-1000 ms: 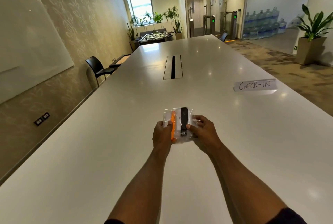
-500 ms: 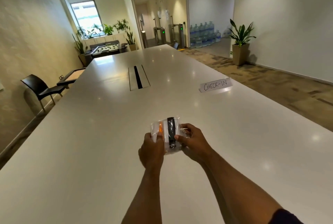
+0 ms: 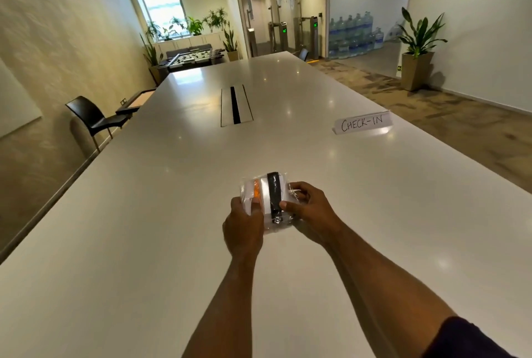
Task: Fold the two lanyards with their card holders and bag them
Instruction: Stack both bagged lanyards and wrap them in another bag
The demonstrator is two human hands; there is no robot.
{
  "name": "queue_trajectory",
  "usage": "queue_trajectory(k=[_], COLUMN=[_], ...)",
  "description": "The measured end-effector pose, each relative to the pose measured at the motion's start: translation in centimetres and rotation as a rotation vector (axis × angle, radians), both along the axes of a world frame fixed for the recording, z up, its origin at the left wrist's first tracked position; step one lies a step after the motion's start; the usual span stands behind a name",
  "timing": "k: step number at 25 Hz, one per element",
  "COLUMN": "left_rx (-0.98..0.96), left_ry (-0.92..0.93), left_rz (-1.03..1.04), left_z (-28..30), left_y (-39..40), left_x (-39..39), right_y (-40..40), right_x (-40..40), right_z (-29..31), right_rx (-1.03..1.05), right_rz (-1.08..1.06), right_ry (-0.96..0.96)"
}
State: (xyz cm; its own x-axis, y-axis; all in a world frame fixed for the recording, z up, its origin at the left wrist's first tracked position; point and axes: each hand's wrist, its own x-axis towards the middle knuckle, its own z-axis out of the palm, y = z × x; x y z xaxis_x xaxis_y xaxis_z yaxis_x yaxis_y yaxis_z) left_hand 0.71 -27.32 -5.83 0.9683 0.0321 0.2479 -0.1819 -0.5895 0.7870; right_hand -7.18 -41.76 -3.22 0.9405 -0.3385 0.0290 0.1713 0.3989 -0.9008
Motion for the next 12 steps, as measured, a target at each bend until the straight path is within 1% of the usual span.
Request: queue_trajectory(k=[3,5,7,9,12], left_rx=[0.052,0.041,0.012,-0.038,-0.092], left_ry=[0.047,0.100,0.131,0.137,0.118], left_rz=[0.097,0.184,0.228,0.221,0.156], left_z=[0.4,1.1,1.8,2.3,3.2], left_y=[-1.8,-3.4,-5.5,-7.9,-13.2], left_x=[0.0,-0.5,-1.5,-2.7,-4.6], right_y=[-1.5,-2.2,-3.8,-6.2,-12.2], right_x=[0.9,0.7,-0.1,-1.2,-2.7], right_z=[-1.0,-1.2,-1.4,-1.5,-1.3], right_rx=[0.010,-0.015,-0.038,-0.048,-0.052], right_rz=[-0.024,-0.055,-0.086,-0.095,-0.088], right_ry=[0.002,-0.011,0.008,0.024,0.030])
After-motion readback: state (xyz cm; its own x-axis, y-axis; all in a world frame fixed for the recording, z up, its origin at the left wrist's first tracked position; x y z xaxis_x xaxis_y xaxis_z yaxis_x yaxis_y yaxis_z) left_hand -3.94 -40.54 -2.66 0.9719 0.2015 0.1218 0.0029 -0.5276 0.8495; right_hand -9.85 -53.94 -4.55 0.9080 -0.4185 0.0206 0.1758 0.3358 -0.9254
